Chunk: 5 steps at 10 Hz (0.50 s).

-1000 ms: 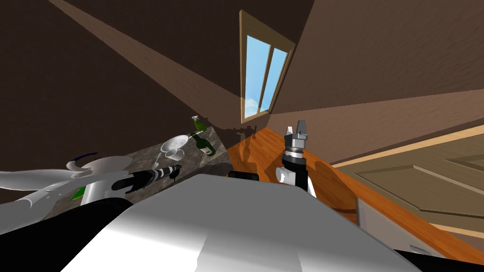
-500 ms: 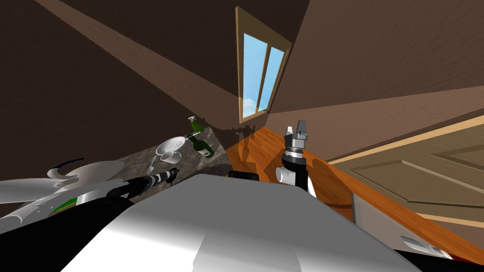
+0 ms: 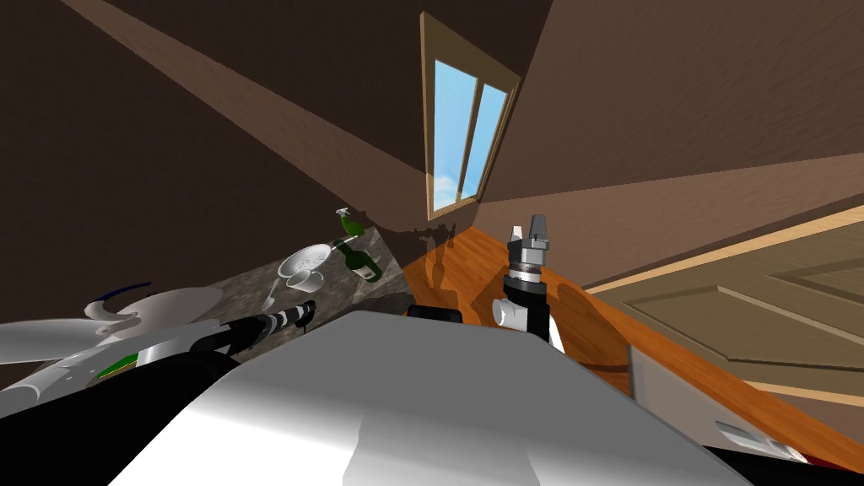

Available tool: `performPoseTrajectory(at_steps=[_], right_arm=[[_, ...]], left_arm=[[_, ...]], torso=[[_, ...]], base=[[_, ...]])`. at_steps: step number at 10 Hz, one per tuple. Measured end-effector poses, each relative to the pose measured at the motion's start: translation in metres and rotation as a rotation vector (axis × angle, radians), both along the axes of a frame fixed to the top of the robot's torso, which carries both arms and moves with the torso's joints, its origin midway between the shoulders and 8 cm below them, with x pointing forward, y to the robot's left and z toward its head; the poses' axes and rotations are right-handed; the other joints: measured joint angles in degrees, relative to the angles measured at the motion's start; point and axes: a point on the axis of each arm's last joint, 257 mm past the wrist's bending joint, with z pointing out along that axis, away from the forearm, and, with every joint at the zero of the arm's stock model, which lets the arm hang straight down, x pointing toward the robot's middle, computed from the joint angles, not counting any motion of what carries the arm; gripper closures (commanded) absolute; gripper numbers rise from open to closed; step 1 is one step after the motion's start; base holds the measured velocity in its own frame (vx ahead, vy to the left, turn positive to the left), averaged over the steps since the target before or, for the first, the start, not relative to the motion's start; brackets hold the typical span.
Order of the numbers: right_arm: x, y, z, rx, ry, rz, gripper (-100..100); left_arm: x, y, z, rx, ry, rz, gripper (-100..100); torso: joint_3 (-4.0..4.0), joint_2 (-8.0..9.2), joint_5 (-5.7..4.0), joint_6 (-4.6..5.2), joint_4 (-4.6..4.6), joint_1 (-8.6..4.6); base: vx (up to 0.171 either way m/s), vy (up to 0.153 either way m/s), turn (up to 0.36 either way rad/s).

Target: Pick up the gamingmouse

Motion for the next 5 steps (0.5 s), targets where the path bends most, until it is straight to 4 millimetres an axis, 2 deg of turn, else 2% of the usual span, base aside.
performPoseTrajectory(at_steps=[1,2,5], right_arm=[[0.000,0.000,0.000,0.000,0.000,0.000,0],[0.000,0.000,0.000,0.000,0.000,0.000,0],[0.000,0.000,0.000,0.000,0.000,0.000,0]], left_arm=[[0.000,0.000,0.000,0.000,0.000,0.000,0],[0.000,0.000,0.000,0.000,0.000,0.000,100],[0.019,-0.005,0.012,0.000,0.003,-0.025,100]], torso=[[0.00,0.00,0.00,0.00,0.00,0.00],[0.00,0.00,0.00,0.00,0.00,0.00],[-0.01,-0.01,-0.05,-0.01,0.00,-0.06]], base=[[0.000,0.000,0.000],[0.012,-0.011,0.044],[-0.011,-0.003,0.088]])
